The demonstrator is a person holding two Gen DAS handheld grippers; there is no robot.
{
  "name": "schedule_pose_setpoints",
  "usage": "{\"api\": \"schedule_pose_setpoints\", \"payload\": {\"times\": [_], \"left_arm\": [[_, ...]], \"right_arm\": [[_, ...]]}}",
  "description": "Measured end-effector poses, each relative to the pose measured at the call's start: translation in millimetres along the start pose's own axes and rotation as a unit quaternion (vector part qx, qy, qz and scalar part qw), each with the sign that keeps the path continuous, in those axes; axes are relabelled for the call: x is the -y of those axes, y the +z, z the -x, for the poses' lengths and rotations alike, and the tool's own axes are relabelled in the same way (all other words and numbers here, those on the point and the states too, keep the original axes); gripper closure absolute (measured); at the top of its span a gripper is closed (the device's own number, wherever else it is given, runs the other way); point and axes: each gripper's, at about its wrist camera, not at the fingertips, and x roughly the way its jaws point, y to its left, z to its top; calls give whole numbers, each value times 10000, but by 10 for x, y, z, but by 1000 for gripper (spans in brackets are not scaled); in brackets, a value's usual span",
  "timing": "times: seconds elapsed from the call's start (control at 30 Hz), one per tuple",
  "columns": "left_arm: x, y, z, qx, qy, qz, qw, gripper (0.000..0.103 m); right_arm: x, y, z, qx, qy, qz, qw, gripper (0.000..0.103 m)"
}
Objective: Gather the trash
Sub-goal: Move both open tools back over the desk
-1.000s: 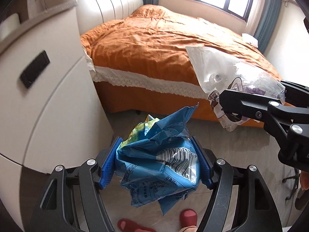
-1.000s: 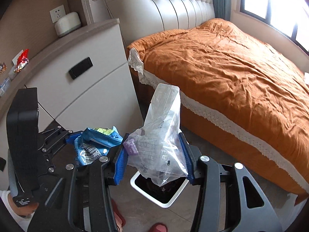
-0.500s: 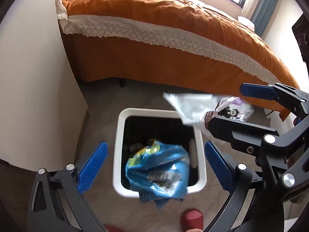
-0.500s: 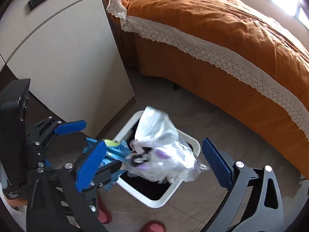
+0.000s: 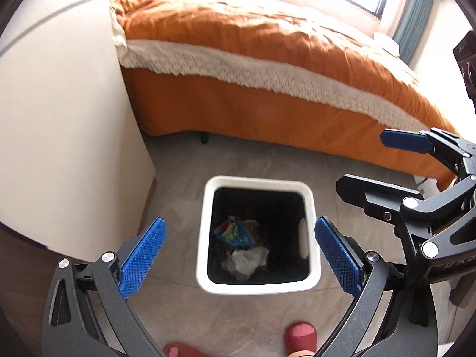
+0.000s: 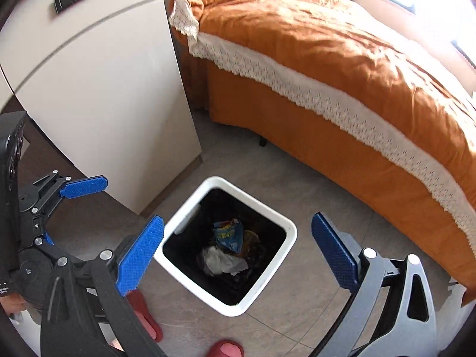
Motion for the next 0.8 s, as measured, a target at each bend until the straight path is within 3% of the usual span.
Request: {"api": "schedule_pose_setpoints", "payload": {"times": [0.43, 0.8], "left_arm": [[-85, 773, 1623, 660, 183, 324, 9971, 5], [-258, 1146, 2842, 1217, 482, 678, 9891, 5]], "right_arm": [[-345, 1003, 1478, 840, 31, -112, 9964, 4], [-683, 1536, 2430, 1489, 225, -84, 9886, 4]]}}
